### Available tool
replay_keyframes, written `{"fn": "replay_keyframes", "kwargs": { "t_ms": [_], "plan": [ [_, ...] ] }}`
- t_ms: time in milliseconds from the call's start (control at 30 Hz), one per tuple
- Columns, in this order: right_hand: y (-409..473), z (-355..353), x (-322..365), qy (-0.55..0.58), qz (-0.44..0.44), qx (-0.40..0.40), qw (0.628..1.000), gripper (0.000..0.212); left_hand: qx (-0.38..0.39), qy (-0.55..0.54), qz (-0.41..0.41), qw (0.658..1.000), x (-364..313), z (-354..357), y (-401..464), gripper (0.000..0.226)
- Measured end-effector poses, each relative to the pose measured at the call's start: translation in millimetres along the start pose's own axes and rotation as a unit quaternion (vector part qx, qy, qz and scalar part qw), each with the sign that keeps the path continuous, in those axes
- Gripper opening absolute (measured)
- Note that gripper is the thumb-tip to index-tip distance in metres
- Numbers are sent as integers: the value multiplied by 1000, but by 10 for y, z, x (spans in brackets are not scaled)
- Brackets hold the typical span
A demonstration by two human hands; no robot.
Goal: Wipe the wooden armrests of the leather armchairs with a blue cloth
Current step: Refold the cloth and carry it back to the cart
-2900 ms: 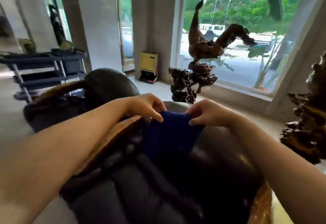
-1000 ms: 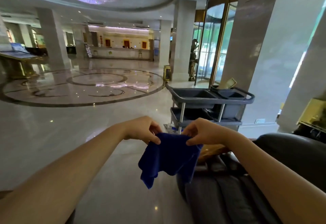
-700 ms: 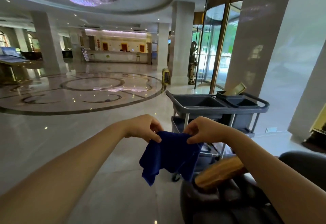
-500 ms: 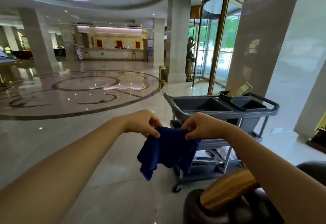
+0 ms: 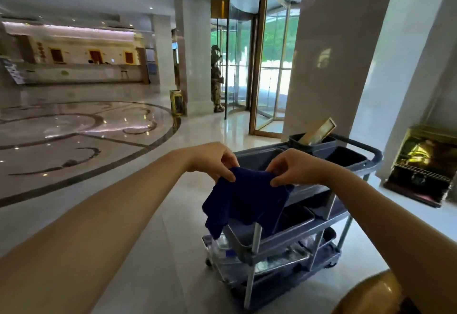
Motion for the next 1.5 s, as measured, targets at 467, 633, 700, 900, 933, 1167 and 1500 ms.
{"fn": "replay_keyframes", "kwargs": {
  "t_ms": [467,633,700,900,933,1167,1500],
  "plan": [
    [1764,-633,-1829,25,114,-55,992,14,68,10,94,993,429,-960,2726,15],
    [2205,-762,-2487,27,153,-70,985,15,83,37,116,989,493,-1137,3634,14],
    [2317,-749,-2726,32,177,-71,981,14,102,48,125,986,537,-1095,3981,14],
    [2510,-492,-3463,52,277,-103,954,15,175,72,178,966,708,-746,4967,20],
    [2523,-413,-3583,54,296,-113,947,15,191,73,185,961,745,-671,5120,22],
    [2485,345,-4178,100,456,-162,869,25,261,106,237,930,1082,20,5858,27],
    [2376,1572,-4555,159,574,-142,791,23,378,148,203,891,1870,1087,6280,25]
  ]
}}
Point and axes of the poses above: each hand's wrist, its own y-axis towards the middle knuckle, its own z-axis out of the palm, x = y × z, the point moved 7 cm from there along y, towards the middle knuckle, and after that the axes turned 10 degrees about -z, right-handed, at the moved point
